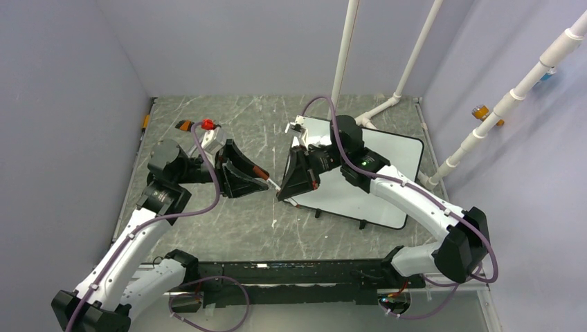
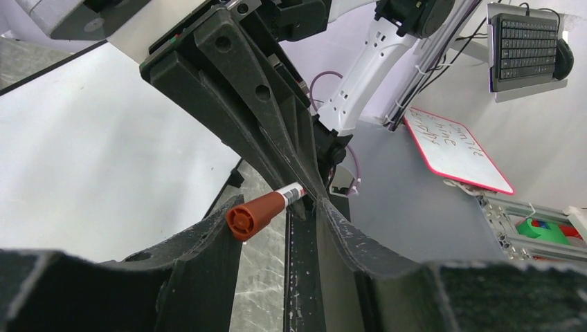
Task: Write a sentence on the whiteboard
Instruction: Open the whiteboard marker.
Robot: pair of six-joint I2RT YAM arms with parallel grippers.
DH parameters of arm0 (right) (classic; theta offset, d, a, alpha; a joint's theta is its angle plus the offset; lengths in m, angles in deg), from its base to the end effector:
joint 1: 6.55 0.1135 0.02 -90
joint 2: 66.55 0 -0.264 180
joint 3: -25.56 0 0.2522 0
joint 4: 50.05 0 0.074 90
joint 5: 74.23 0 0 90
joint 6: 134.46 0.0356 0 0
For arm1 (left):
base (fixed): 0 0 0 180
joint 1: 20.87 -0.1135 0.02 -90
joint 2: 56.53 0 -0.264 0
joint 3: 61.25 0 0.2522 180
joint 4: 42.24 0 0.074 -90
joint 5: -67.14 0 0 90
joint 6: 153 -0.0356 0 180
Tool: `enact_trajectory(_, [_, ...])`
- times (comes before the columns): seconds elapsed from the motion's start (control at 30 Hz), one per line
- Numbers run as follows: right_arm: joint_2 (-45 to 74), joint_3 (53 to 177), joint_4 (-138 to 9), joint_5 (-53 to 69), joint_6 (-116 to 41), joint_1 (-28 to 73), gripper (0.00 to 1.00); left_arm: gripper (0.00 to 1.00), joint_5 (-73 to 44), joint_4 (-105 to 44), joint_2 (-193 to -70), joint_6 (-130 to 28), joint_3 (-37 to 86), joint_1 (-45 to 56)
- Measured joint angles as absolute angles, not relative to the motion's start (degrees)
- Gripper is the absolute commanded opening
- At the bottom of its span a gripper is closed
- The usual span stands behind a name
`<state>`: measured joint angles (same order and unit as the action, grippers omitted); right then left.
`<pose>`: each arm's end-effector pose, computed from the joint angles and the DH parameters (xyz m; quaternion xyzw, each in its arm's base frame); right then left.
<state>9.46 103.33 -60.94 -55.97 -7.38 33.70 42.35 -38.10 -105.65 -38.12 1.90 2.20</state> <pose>0.2013 0.2147 0.3639 -0.3970 0.6060 0.6766 0.1317 0.1525 -0.1001 0.3895 0.4038 0.5486 -0.5788 0.4483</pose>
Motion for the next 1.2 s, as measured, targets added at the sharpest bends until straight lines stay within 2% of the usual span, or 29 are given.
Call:
enact_trajectory(0.2, [10.3,104.0,-61.8,-56.8,-7.9,33.7,0.0,0.49,42.3,-37.3,-106.1,-38.1,2.8,2.2])
enact_trajectory(0.4, [10.6,104.0,-61.9,-56.9,-7.8,33.7,0.0,0.43,42.2,-36.9,-107.0,-38.3,3.9,2.2])
enact_trajectory(0.5, [10.6,104.0,-62.2,-57.2,-8.0,33.7,0.0,0.3,42.1,-36.7,-107.1,-38.4,4.2,2.2])
enact_trajectory(0.6, [10.6,104.0,-62.6,-58.0,-8.4,33.7,0.0,0.05,41.7,-36.5,-107.1,-38.5,4.2,2.2])
enact_trajectory(0.63, [10.6,104.0,-62.8,-58.1,-9.0,33.7,0.0,0.0,42.0,-36.4,-107.2,-38.1,4.2,2.2])
enact_trajectory(0.7, [10.6,104.0,-63.2,-58.7,-10.1,33.5,0.01,0.0,42.9,-35.9,-107.0,-37.7,4.3,2.2])
enact_trajectory(0.87, [10.6,105.2,-66.2,-57.0,-11.9,33.1,0.51,0.0,42.2,-35.5,-106.5,-37.7,4.3,2.3])
enact_trajectory(0.9, [10.6,105.6,-67.1,-55.6,-12.1,33.0,0.58,0.0,41.1,-35.4,-106.1,-37.9,4.3,2.3])
enact_trajectory(0.97, [10.3,106.1,-68.4,-52.8,-12.8,32.6,0.64,0.0,38.9,-35.4,-105.4,-37.8,4.3,2.3])
enact_trajectory(1.2, [4.1,104.7,-66.9,-40.6,-13.1,31.2,0.66,0.0,28.9,-39.2,-102.9,-31.7,2.2,2.3])
